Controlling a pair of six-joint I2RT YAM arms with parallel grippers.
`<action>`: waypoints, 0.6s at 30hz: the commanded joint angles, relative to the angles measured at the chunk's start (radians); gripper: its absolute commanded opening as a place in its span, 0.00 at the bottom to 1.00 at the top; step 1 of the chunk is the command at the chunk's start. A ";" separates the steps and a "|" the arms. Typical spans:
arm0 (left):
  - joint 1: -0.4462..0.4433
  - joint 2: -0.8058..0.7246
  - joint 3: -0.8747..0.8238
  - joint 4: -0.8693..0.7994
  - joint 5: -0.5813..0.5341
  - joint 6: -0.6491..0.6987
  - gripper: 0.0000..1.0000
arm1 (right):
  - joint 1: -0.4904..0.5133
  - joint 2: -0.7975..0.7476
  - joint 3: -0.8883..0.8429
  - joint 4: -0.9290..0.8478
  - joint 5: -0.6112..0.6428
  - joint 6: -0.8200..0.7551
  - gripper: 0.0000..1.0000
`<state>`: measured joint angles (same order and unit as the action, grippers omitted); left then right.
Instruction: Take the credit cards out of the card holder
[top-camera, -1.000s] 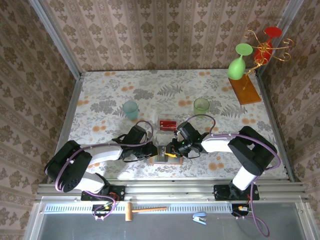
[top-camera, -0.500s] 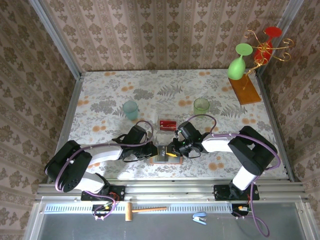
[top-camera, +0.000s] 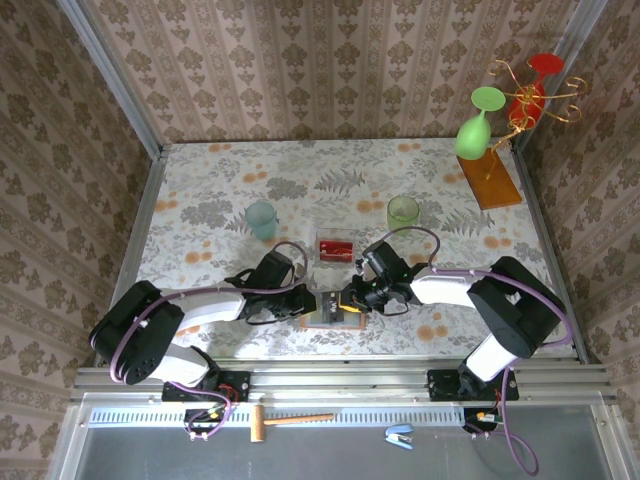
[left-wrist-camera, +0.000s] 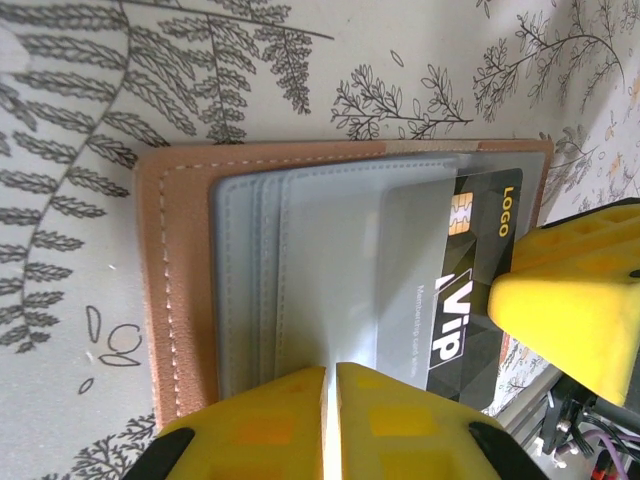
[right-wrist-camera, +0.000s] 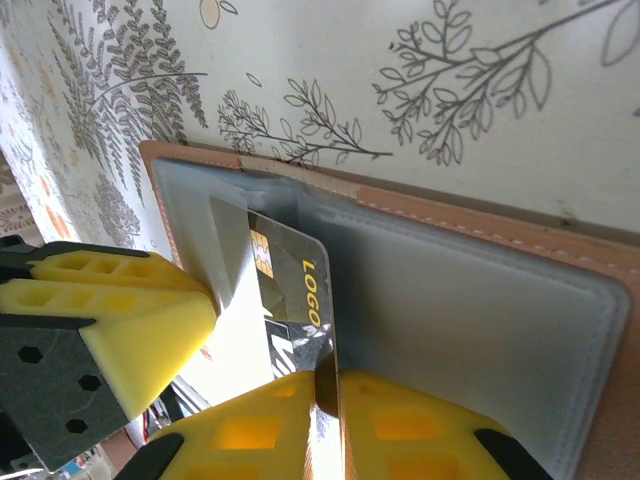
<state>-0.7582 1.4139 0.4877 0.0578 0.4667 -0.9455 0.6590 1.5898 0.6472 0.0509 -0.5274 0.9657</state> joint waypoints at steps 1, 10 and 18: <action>-0.010 -0.007 -0.018 -0.023 -0.021 -0.002 0.12 | -0.010 -0.036 -0.008 -0.088 0.037 -0.050 0.13; -0.029 -0.026 -0.043 -0.001 -0.048 -0.033 0.12 | -0.018 -0.074 0.022 -0.208 0.073 -0.119 0.13; -0.040 -0.037 -0.050 0.010 -0.059 -0.044 0.12 | -0.018 -0.098 0.033 -0.246 0.093 -0.134 0.12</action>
<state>-0.7902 1.3918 0.4614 0.0864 0.4370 -0.9752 0.6476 1.5204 0.6544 -0.1364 -0.4736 0.8574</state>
